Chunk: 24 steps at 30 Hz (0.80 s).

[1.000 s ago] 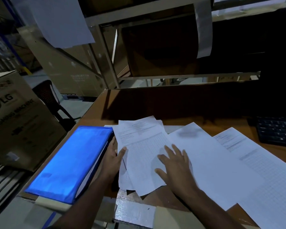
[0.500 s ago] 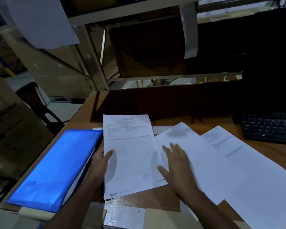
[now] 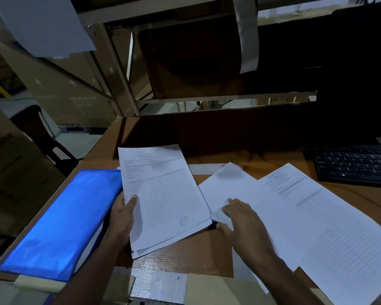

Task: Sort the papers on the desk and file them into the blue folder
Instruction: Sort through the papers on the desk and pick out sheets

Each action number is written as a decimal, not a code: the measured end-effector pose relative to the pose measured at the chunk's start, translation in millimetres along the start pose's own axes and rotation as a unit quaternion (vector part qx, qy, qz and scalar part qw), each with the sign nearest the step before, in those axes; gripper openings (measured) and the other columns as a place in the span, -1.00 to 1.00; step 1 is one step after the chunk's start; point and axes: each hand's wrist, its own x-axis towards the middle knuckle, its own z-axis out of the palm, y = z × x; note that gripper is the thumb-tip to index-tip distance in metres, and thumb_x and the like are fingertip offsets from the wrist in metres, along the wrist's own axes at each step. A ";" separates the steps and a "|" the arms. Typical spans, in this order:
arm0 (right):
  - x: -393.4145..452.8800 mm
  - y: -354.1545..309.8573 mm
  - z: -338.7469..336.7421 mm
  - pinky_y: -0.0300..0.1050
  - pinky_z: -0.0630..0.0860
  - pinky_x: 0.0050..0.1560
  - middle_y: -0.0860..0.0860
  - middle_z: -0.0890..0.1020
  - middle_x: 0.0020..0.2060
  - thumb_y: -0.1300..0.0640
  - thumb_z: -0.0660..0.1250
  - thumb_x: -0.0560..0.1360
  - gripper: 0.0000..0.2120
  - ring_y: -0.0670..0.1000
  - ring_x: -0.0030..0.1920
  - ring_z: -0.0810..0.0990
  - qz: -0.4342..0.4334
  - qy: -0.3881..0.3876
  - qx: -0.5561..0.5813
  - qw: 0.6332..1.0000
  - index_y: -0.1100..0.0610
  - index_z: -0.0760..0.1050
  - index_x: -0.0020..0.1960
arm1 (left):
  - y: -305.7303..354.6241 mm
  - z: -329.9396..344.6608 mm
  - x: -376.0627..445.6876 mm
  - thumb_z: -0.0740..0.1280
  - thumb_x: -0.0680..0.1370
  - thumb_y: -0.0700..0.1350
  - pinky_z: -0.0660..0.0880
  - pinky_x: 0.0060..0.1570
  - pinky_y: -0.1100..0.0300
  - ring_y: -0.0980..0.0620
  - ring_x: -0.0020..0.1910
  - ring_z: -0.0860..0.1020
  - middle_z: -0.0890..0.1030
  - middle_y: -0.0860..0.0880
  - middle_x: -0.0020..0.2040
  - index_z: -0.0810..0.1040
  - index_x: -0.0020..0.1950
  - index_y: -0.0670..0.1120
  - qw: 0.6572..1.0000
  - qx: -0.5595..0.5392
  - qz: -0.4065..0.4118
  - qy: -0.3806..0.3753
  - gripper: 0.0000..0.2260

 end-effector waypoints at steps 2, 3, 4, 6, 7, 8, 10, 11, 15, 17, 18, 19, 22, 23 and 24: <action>2.9 -1.2 -8.1 -0.29 0.42 0.10 -0.01 0.69 0.14 -0.05 0.36 0.56 -0.75 -0.03 0.10 0.64 0.020 0.060 -0.030 0.998 0.01 0.63 0.17 | 1.9 1.6 -1.7 0.21 0.73 -0.20 0.46 0.06 0.34 0.29 0.10 0.57 0.61 0.16 0.21 0.47 0.49 -0.05 1.000 -0.003 -0.001 0.008 -0.68; 5.9 -0.4 -12.8 -0.29 0.45 -0.02 -0.01 0.72 0.02 -0.04 0.34 0.58 -0.79 -0.04 -0.03 0.67 0.029 0.093 -0.055 0.994 0.03 0.63 0.10 | 2.6 2.2 -2.4 0.21 0.74 -0.21 0.45 0.06 0.35 0.30 0.11 0.56 0.60 0.12 0.23 0.46 0.50 -0.06 1.000 -0.003 -0.004 0.011 -0.67; 9.0 1.3 -18.3 -0.26 0.48 -0.09 0.00 0.72 -0.04 -0.04 0.32 0.59 -0.79 -0.02 -0.10 0.68 0.040 0.129 -0.061 0.989 0.05 0.64 0.08 | 2.6 2.6 -2.8 0.20 0.74 -0.22 0.45 0.07 0.35 0.30 0.12 0.56 0.60 0.12 0.24 0.45 0.51 -0.06 1.000 -0.001 -0.004 0.012 -0.67; 15.1 1.0 -31.8 -0.18 0.53 -0.13 0.04 0.71 -0.09 -0.06 0.26 0.59 -0.71 0.04 -0.14 0.69 0.065 0.202 -0.005 0.977 0.10 0.62 0.09 | 3.3 2.9 -3.3 0.21 0.73 -0.22 0.46 0.13 0.30 0.29 0.14 0.57 0.60 0.19 0.23 0.47 0.49 -0.03 1.000 0.005 -0.005 0.007 -0.68; 17.5 -2.7 -39.5 -0.18 0.53 -0.18 0.05 0.70 -0.10 -0.10 0.20 0.58 -0.65 0.05 -0.16 0.68 0.074 0.234 0.039 0.969 0.12 0.61 0.11 | 3.7 2.7 -3.3 0.22 0.73 -0.21 0.48 0.19 0.25 0.28 0.15 0.58 0.61 0.21 0.22 0.49 0.47 -0.02 1.000 0.008 -0.006 0.002 -0.69; 19.3 -7.5 -47.2 -0.22 0.50 -0.24 0.05 0.69 -0.11 -0.12 0.15 0.58 -0.60 0.04 -0.18 0.67 0.076 0.255 0.078 0.961 0.14 0.59 0.13 | 3.8 2.8 -2.5 0.23 0.73 -0.21 0.49 0.23 0.17 0.25 0.15 0.59 0.62 0.21 0.21 0.51 0.44 -0.02 1.000 0.009 -0.009 -0.003 -0.70; 20.4 -19.4 -58.4 -0.29 0.51 -0.30 -0.06 0.67 -0.09 -0.10 0.15 0.61 -0.66 -0.05 -0.20 0.65 0.061 0.263 0.169 0.948 0.10 0.53 0.17 | 3.9 2.9 -1.0 0.24 0.72 -0.19 0.51 0.28 0.05 0.18 0.16 0.61 0.65 0.16 0.21 0.53 0.44 -0.06 1.000 0.008 -0.015 -0.013 -0.71; 21.4 -25.9 -62.5 -0.34 0.53 -0.30 -0.17 0.65 -0.11 -0.08 0.17 0.64 -0.75 -0.08 -0.18 0.66 0.051 0.241 0.231 0.941 0.04 0.51 0.15 | 4.9 3.2 -1.2 0.25 0.72 -0.19 0.52 0.29 0.01 0.12 0.17 0.63 0.67 0.12 0.21 0.54 0.45 -0.08 1.000 0.010 -0.020 -0.021 -0.70; 24.1 -54.2 -77.0 -0.25 0.65 -0.17 -0.17 0.72 -0.10 -0.04 0.20 0.66 -0.82 -0.10 -0.06 0.71 0.067 0.055 0.557 0.826 0.02 0.53 0.08 | 6.3 -2.3 1.0 0.28 0.71 -0.16 0.54 0.32 -0.13 -0.10 0.26 0.65 0.70 -0.01 0.27 0.52 0.47 -0.02 0.996 0.000 -0.040 -0.076 -0.67; 29.9 -58.3 -74.7 -0.02 0.66 0.01 0.01 0.73 0.03 -0.04 0.24 0.65 -0.74 0.04 0.03 0.72 0.104 -0.011 0.649 0.753 0.10 0.54 0.21 | 9.2 -3.2 0.1 0.29 0.70 -0.16 0.55 0.29 -0.13 -0.11 0.26 0.66 0.69 -0.01 0.29 0.53 0.46 0.05 0.993 0.000 -0.046 -0.111 -0.67; 33.9 -56.5 -68.6 0.06 0.64 0.08 0.04 0.72 0.06 -0.03 0.25 0.64 -0.73 0.08 0.07 0.71 0.125 -0.027 0.662 0.738 0.09 0.55 0.23 | 9.8 -2.2 -1.0 0.29 0.70 -0.17 0.57 0.26 -0.12 -0.10 0.23 0.67 0.71 0.00 0.25 0.56 0.41 0.08 0.992 0.005 -0.047 -0.116 -0.69; 37.6 -52.9 -58.9 0.09 0.61 0.12 0.04 0.73 0.06 -0.03 0.25 0.65 -0.74 0.09 0.07 0.71 0.145 -0.037 0.661 0.736 0.07 0.56 0.23 | 11.0 -0.7 -3.0 0.30 0.69 -0.18 0.59 0.21 -0.08 -0.08 0.19 0.69 0.73 0.02 0.20 0.60 0.33 0.12 0.993 0.007 -0.051 -0.111 -0.72; 48.2 -35.2 -18.7 0.16 0.59 0.19 0.01 0.74 0.01 -0.09 0.25 0.64 -0.73 0.09 0.04 0.71 0.234 -0.052 0.565 0.789 0.04 0.60 0.17 | 10.8 2.2 -4.6 0.30 0.69 -0.19 0.62 0.10 0.01 -0.05 0.15 0.70 0.75 0.08 0.11 0.63 0.20 0.18 0.995 0.012 -0.043 -0.094 -0.73; 50.4 -29.4 -6.3 0.17 0.59 0.19 0.01 0.73 -0.02 -0.11 0.26 0.62 -0.71 0.09 0.02 0.70 0.257 -0.056 0.517 0.815 0.05 0.60 0.14 | 10.1 2.3 -4.1 0.30 0.69 -0.17 0.62 0.13 -0.01 -0.06 0.18 0.69 0.74 0.09 0.14 0.62 0.22 0.20 0.994 0.018 -0.040 -0.097 -0.73; 52.2 -25.8 1.7 0.17 0.61 0.16 0.01 0.71 -0.03 -0.13 0.27 0.61 -0.70 0.07 0.00 0.69 0.271 -0.054 0.467 0.840 0.06 0.59 0.13 | 10.2 1.9 -4.1 0.31 0.69 -0.16 0.61 0.19 -0.06 -0.05 0.21 0.68 0.73 0.09 0.19 0.60 0.25 0.21 0.994 0.023 -0.035 -0.104 -0.73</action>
